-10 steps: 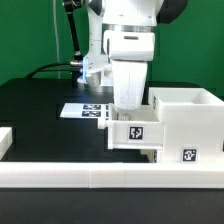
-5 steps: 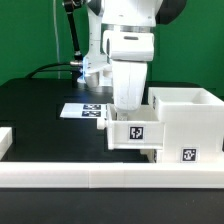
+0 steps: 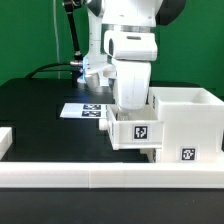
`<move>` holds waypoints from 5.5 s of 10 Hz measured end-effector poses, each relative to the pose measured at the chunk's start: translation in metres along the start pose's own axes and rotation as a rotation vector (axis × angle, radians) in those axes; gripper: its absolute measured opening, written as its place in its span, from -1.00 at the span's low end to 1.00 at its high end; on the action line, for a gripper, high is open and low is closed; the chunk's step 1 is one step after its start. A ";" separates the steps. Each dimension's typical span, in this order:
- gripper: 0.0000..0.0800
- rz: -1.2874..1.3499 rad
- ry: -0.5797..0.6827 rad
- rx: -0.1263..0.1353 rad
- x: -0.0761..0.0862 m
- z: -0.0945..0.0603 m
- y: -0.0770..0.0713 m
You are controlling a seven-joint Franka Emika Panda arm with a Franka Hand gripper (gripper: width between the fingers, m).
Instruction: Assemble drawer
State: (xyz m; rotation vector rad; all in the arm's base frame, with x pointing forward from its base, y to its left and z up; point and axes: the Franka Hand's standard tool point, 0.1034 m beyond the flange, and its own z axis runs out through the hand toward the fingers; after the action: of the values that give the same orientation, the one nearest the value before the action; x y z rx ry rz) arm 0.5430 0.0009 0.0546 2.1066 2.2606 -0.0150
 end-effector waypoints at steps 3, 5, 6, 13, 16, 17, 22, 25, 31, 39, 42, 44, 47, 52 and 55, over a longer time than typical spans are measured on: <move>-0.90 0.016 -0.012 -0.005 0.001 -0.002 0.004; -0.90 0.060 -0.007 -0.007 0.011 -0.003 0.005; -0.90 0.070 -0.007 -0.007 0.013 -0.003 0.005; -0.44 0.101 -0.007 -0.021 0.015 -0.010 0.009; 0.32 0.103 -0.008 -0.041 0.018 -0.023 0.015; 0.32 0.103 -0.012 -0.040 0.017 -0.029 0.015; 0.62 0.039 -0.052 -0.007 -0.041 -0.055 0.025; 0.62 -0.007 -0.042 0.013 -0.068 -0.034 0.031; 0.62 -0.008 -0.001 0.042 -0.056 -0.008 0.035; 0.62 0.054 0.137 0.050 -0.035 -0.010 0.051; 0.62 0.059 0.139 0.048 -0.033 -0.008 0.050; 0.62 0.058 0.140 0.048 -0.032 -0.008 0.050; 0.62 0.061 0.151 0.060 -0.014 -0.008 0.054; 0.62 0.052 0.160 0.068 0.030 -0.011 0.056; 0.62 0.060 0.161 0.073 0.030 -0.010 0.056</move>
Offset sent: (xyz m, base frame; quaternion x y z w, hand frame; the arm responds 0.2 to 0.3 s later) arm 0.0181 0.0192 0.0060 -0.0209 -0.0021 0.0550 0.9983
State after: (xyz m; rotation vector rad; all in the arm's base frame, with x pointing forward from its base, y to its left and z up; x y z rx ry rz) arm 0.5959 0.0350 0.0644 2.2894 2.3152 0.0782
